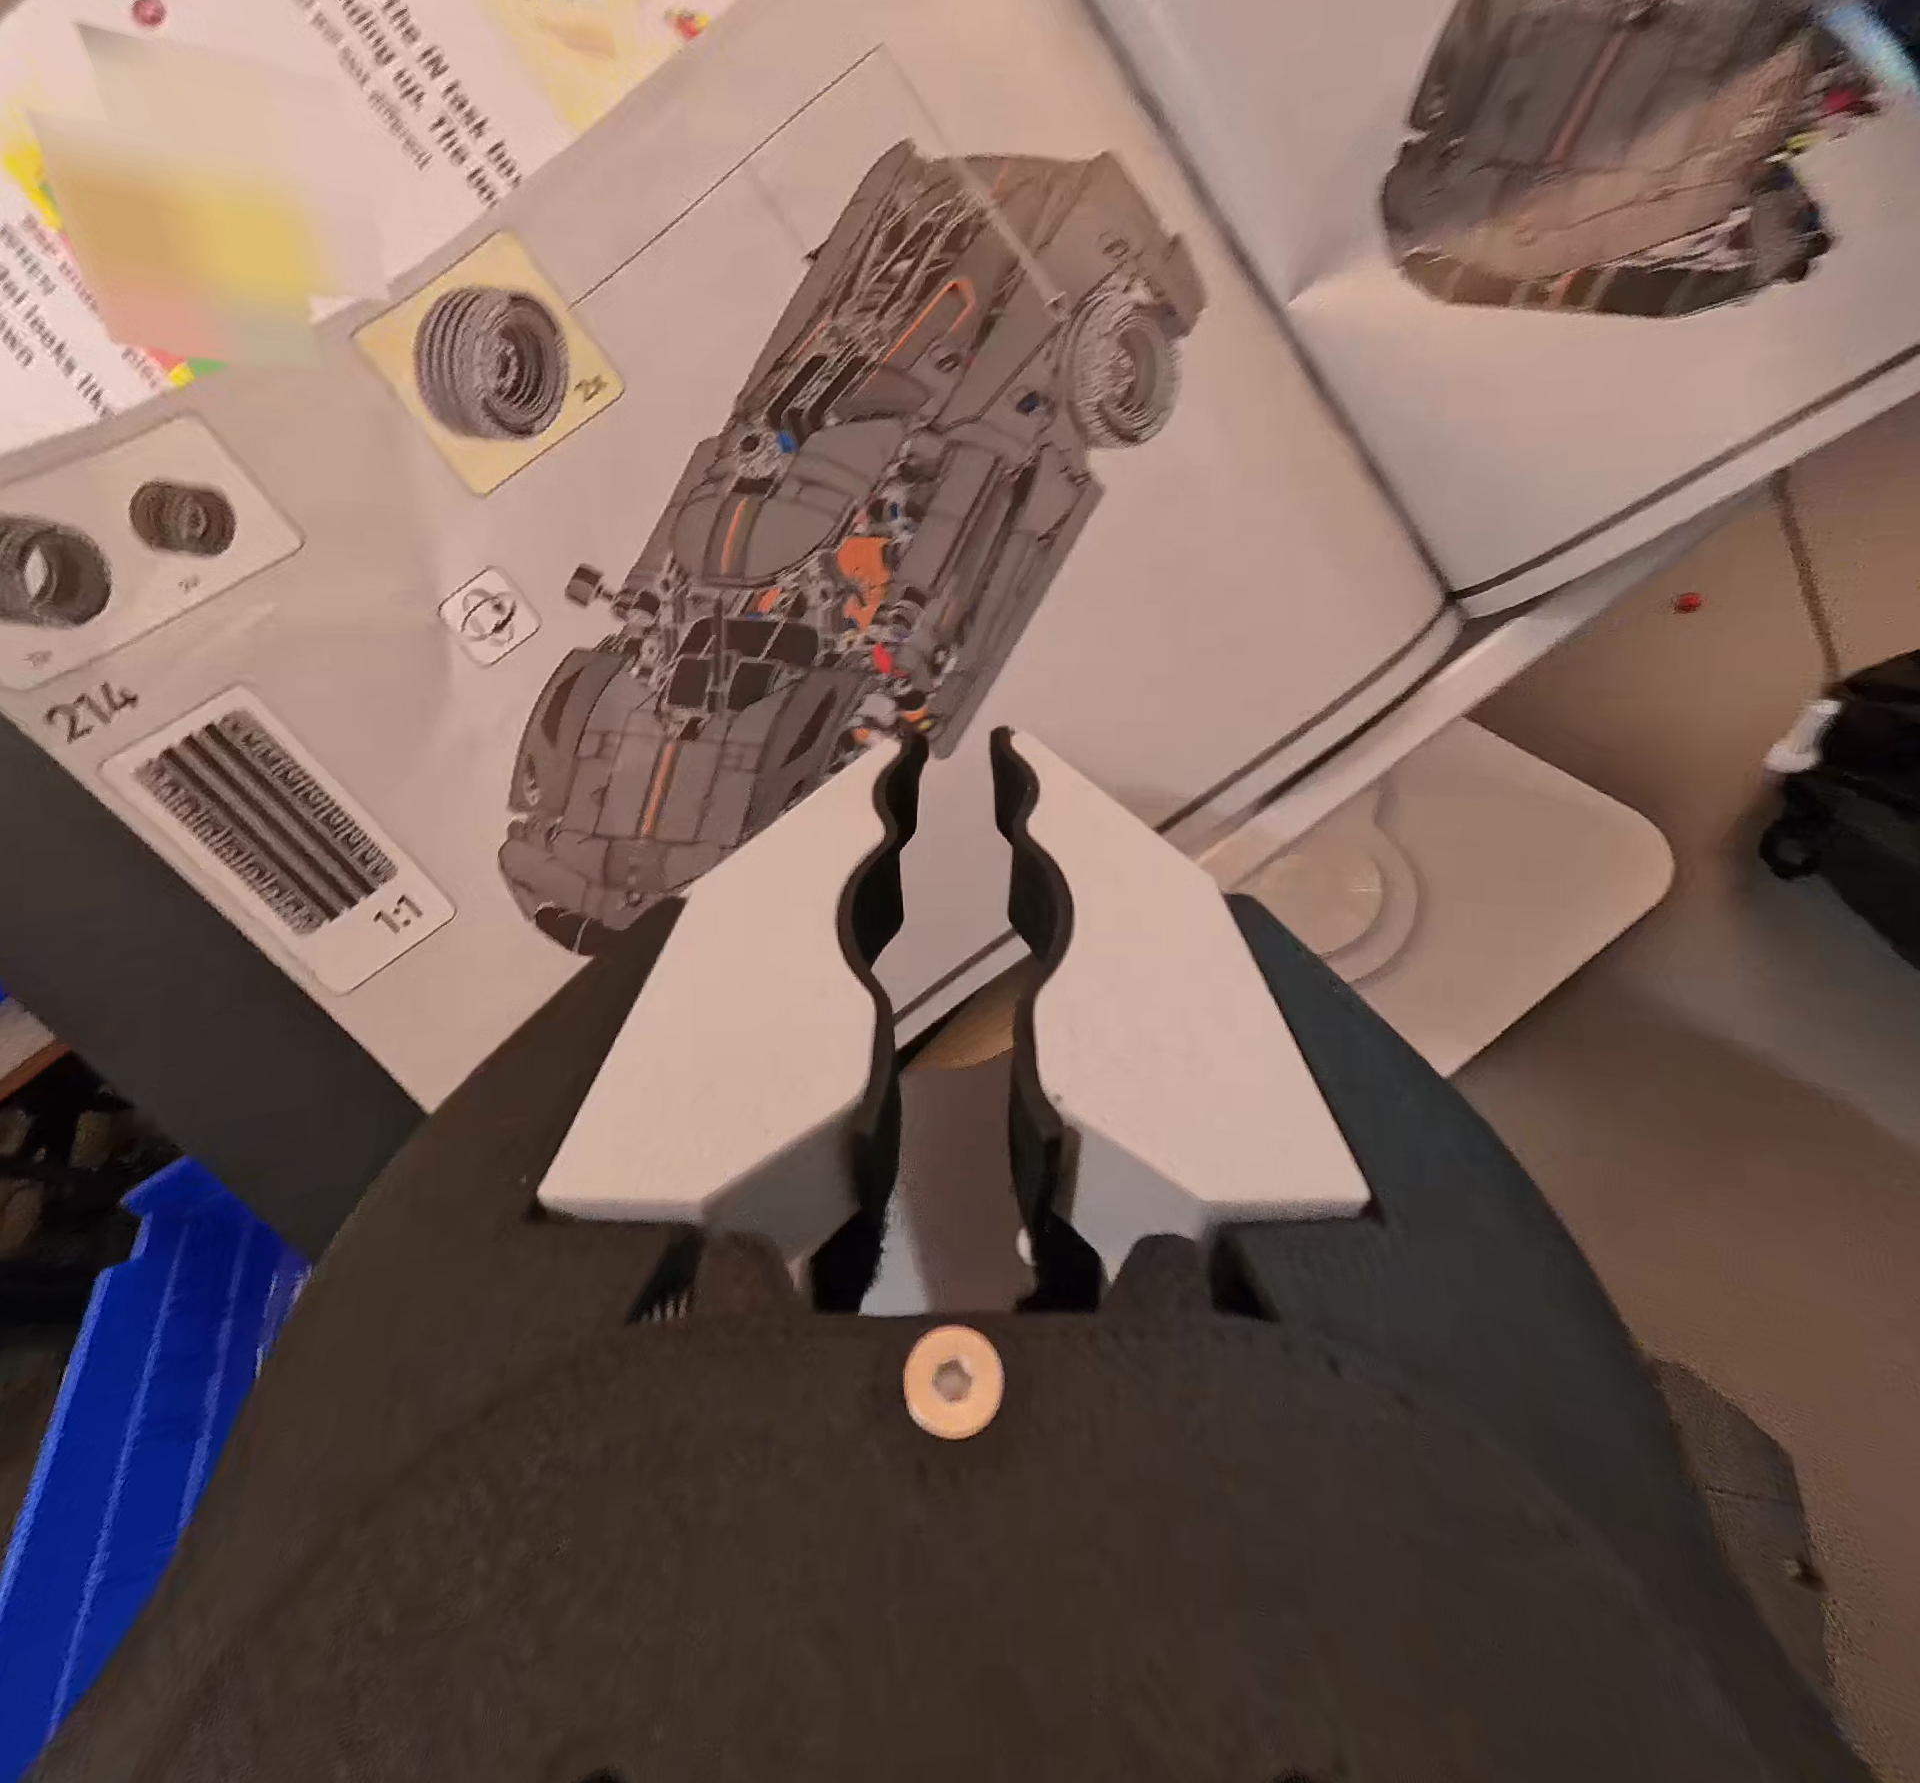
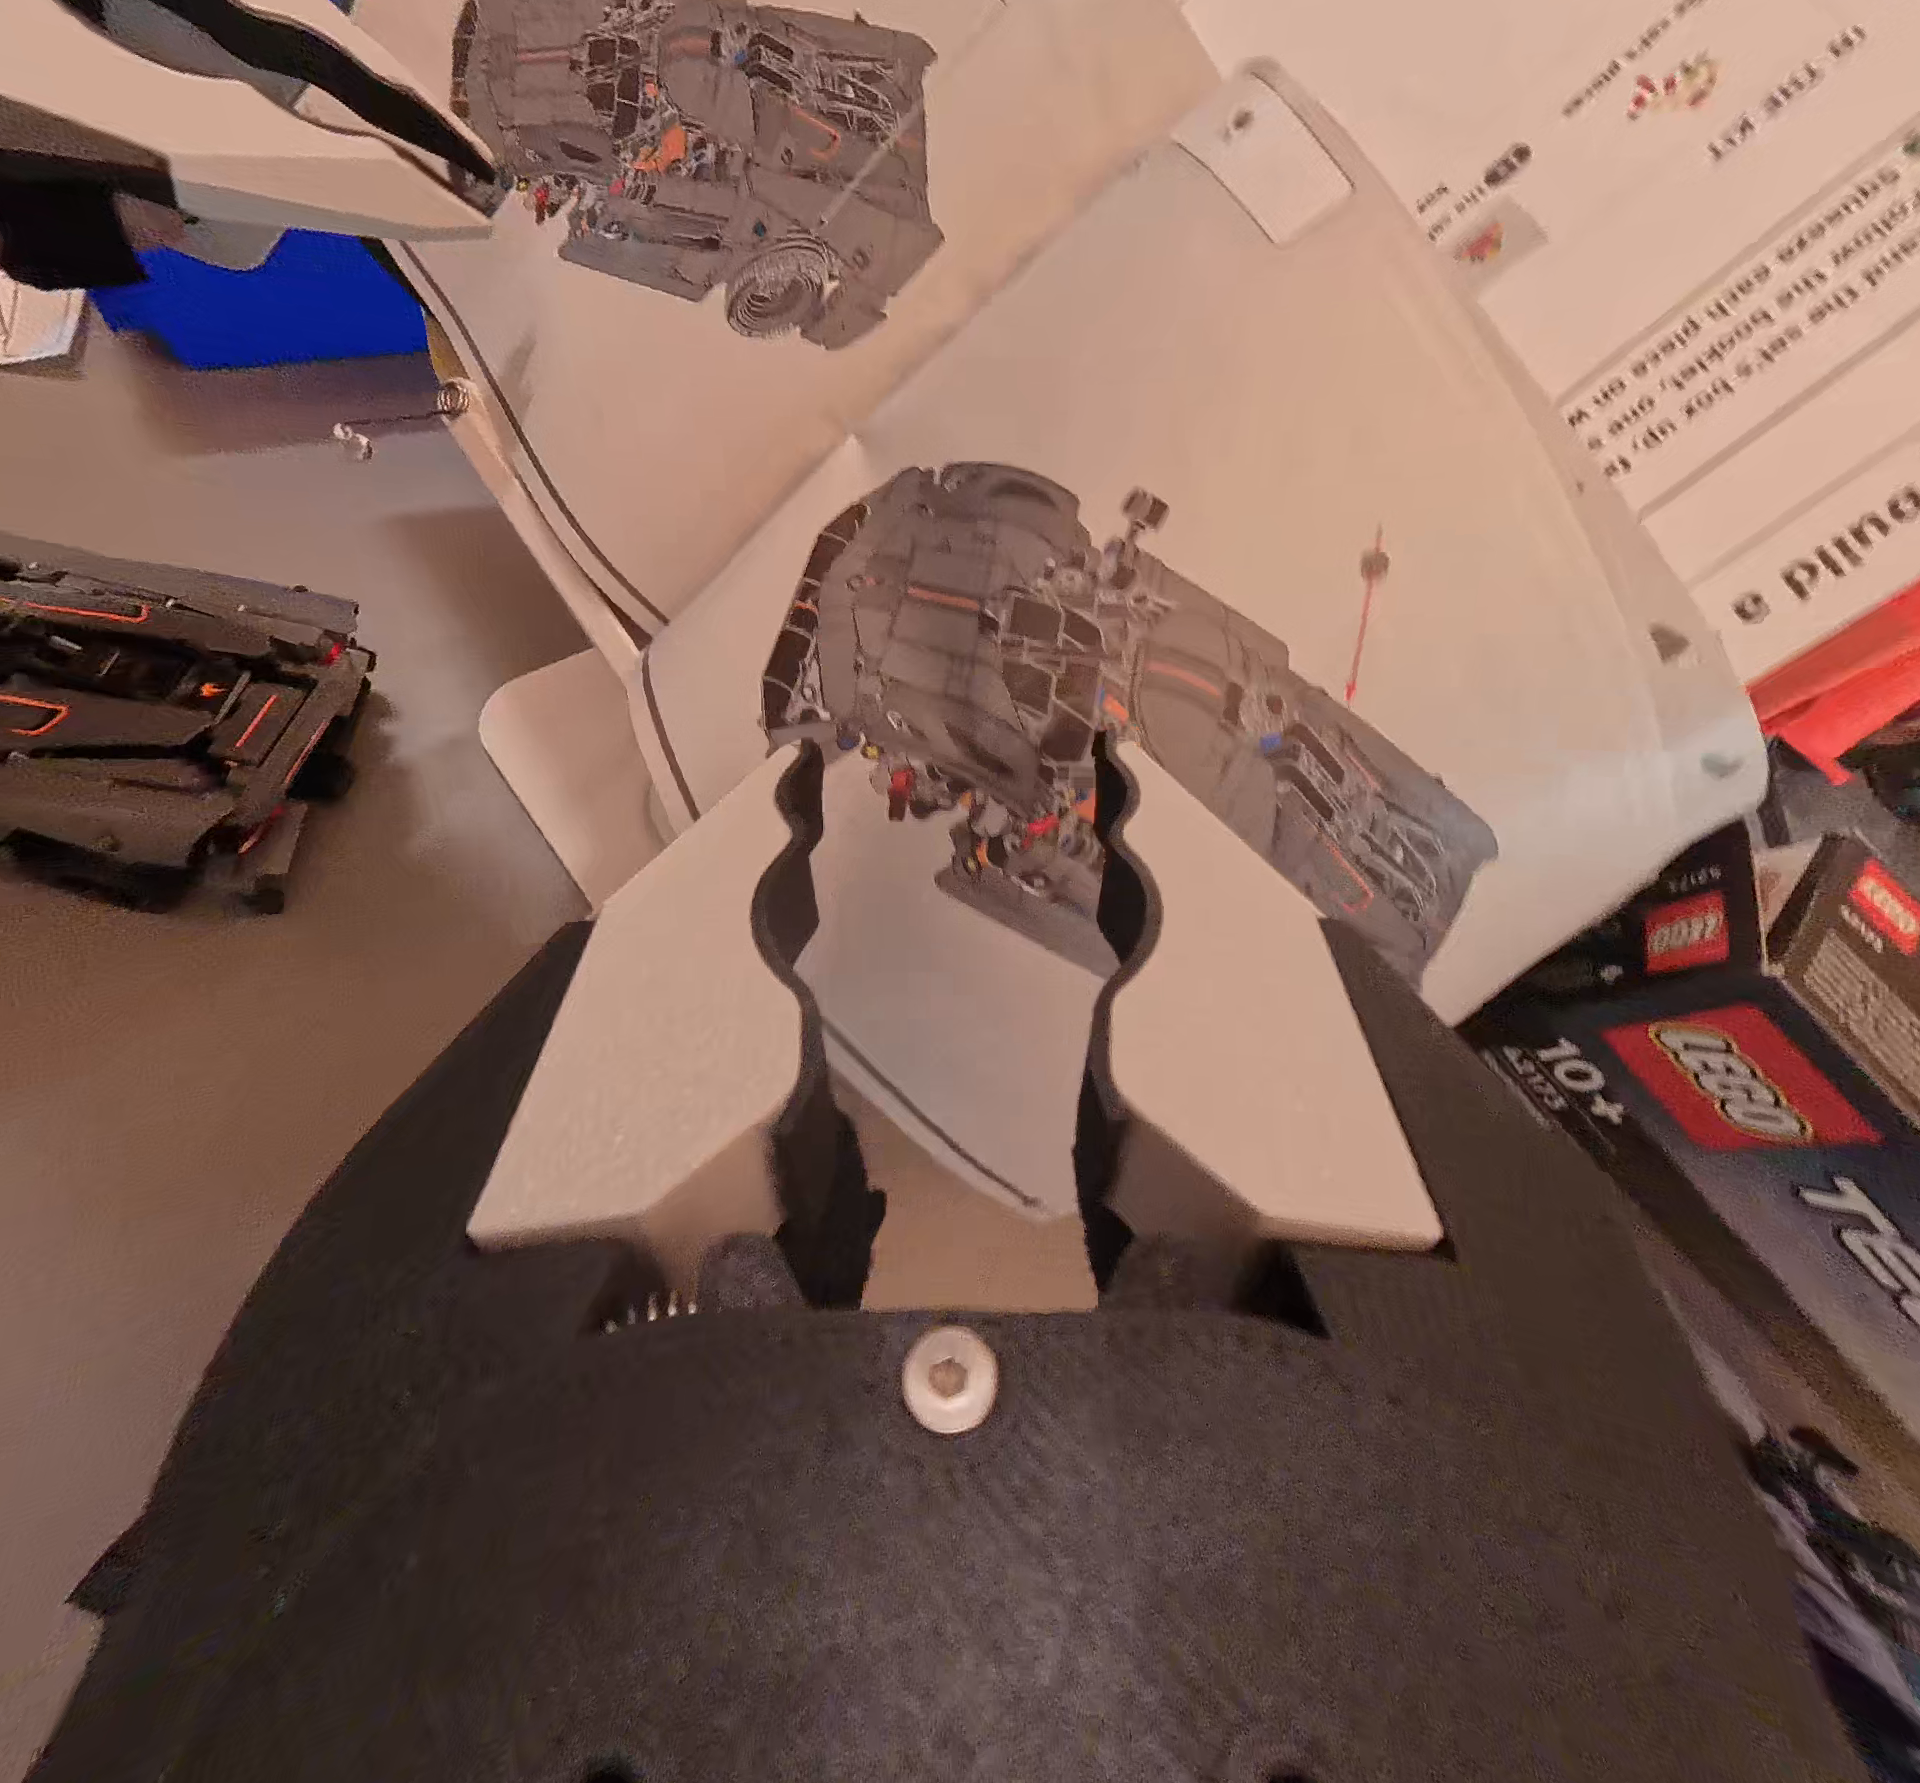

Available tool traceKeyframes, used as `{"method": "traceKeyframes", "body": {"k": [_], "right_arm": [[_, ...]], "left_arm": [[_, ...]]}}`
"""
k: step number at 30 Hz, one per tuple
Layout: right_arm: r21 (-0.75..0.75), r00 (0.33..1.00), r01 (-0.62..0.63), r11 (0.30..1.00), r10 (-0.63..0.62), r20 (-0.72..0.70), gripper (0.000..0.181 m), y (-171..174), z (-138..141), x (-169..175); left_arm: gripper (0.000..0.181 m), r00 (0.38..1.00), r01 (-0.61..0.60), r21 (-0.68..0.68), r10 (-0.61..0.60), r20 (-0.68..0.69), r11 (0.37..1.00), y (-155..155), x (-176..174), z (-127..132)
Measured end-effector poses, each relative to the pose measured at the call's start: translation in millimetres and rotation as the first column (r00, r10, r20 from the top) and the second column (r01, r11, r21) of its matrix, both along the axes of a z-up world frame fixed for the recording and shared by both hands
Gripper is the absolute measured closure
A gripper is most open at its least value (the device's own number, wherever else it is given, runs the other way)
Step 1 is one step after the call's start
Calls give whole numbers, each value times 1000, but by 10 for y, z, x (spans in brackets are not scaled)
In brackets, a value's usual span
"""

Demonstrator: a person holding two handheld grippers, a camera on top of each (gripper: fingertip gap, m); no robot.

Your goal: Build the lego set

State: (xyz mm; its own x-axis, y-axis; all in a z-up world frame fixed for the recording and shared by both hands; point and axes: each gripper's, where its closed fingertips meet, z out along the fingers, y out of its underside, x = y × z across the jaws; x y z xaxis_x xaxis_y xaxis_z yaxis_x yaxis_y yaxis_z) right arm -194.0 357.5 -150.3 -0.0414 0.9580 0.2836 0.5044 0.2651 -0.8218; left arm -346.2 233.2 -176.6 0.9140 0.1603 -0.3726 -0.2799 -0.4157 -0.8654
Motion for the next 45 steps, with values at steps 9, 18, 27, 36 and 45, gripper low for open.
{"method": "traceKeyframes", "body": {"k": [9,18,27,36,45], "right_arm": [[7,999,-4,1000,4,45,130,-55,17,217],[-1,994,-60,998,60,97,128,-236,-134,361],[2,994,-77,997,77,76,123,-320,-80,439],[-1,992,-96,995,96,85,124,-406,-100,714],[-69,960,-78,995,93,263,124,-426,-968,1346]], "left_arm": [[164,986,157,-72,-160,-38,985,330,667,-84],[160,979,186,-171,-197,-50,968,557,874,-337],[158,985,160,-144,-167,-38,977,516,913,-276],[152,982,179,-151,-186,-37,972,433,1052,-166],[149,892,440,-207,-399,211,874,236,2221,-546]]}}
